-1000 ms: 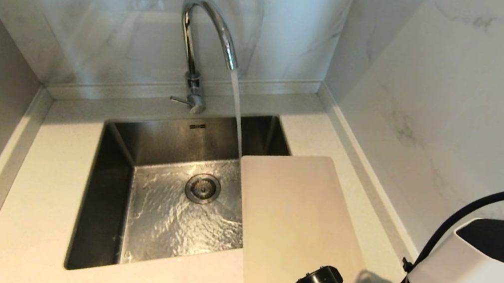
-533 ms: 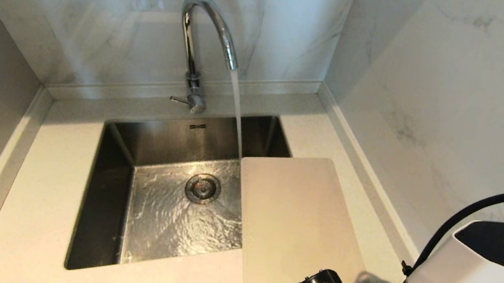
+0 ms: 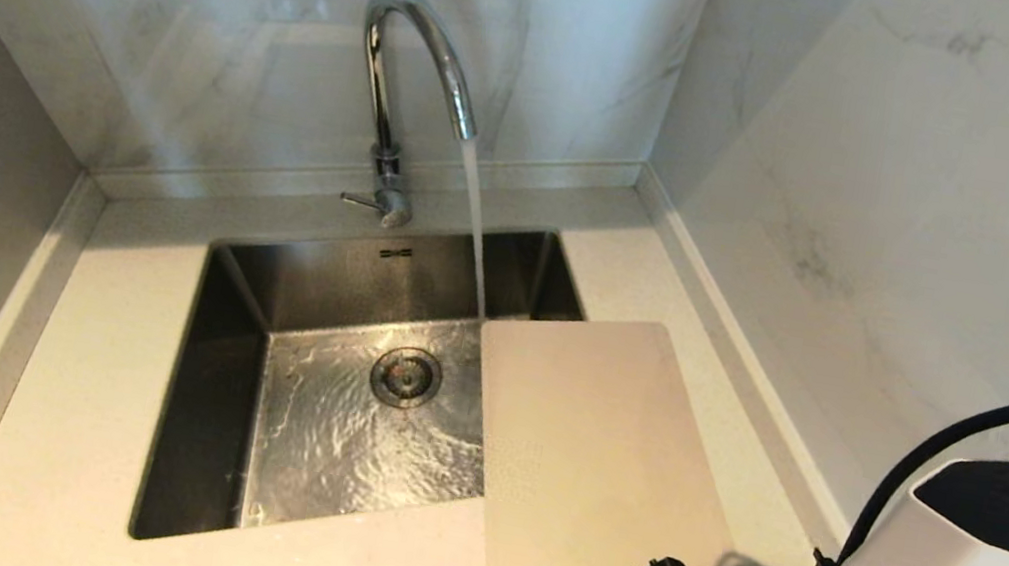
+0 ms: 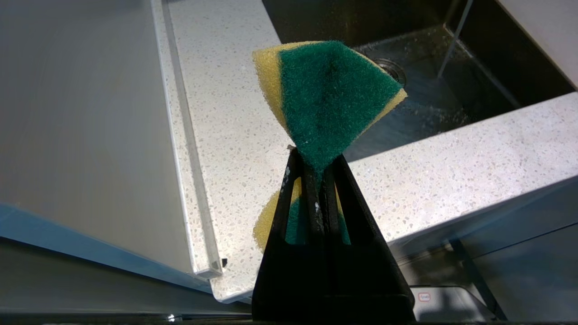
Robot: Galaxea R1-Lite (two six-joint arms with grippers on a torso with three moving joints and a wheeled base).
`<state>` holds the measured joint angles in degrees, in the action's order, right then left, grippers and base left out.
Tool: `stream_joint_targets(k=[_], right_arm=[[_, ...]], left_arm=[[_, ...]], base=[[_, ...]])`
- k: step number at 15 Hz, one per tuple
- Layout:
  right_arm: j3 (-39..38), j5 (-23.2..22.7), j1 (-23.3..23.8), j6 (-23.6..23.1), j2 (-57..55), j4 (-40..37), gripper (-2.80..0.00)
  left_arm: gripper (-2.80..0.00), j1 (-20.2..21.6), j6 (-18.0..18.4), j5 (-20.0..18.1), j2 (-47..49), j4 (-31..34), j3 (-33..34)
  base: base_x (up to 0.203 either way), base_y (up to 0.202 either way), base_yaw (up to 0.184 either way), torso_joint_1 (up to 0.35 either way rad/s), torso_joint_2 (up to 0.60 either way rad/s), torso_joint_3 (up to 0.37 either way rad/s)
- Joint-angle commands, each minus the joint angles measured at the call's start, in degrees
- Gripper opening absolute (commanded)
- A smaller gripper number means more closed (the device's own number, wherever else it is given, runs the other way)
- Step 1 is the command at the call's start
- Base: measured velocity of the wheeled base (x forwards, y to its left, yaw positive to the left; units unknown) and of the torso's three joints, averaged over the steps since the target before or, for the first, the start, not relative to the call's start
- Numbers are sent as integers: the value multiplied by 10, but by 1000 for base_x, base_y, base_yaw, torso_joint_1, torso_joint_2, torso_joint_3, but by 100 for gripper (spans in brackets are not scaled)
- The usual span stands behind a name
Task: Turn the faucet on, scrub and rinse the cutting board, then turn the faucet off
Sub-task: Pick up the cutting board
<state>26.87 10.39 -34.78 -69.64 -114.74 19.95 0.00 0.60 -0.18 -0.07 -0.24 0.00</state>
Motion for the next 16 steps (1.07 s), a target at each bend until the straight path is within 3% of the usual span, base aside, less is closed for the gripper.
stream_joint_targets(k=[1, 16], right_arm=[[-4, 1, -4, -4, 12, -5, 0], [-52, 2, -27, -1, 31, 1, 0]], left_arm=[[-280, 0, 0, 0, 0, 0, 1], [-280, 0, 0, 0, 0, 0, 1]], base=[[0, 0, 0, 0, 0, 0], [0, 0, 0, 0, 0, 0]])
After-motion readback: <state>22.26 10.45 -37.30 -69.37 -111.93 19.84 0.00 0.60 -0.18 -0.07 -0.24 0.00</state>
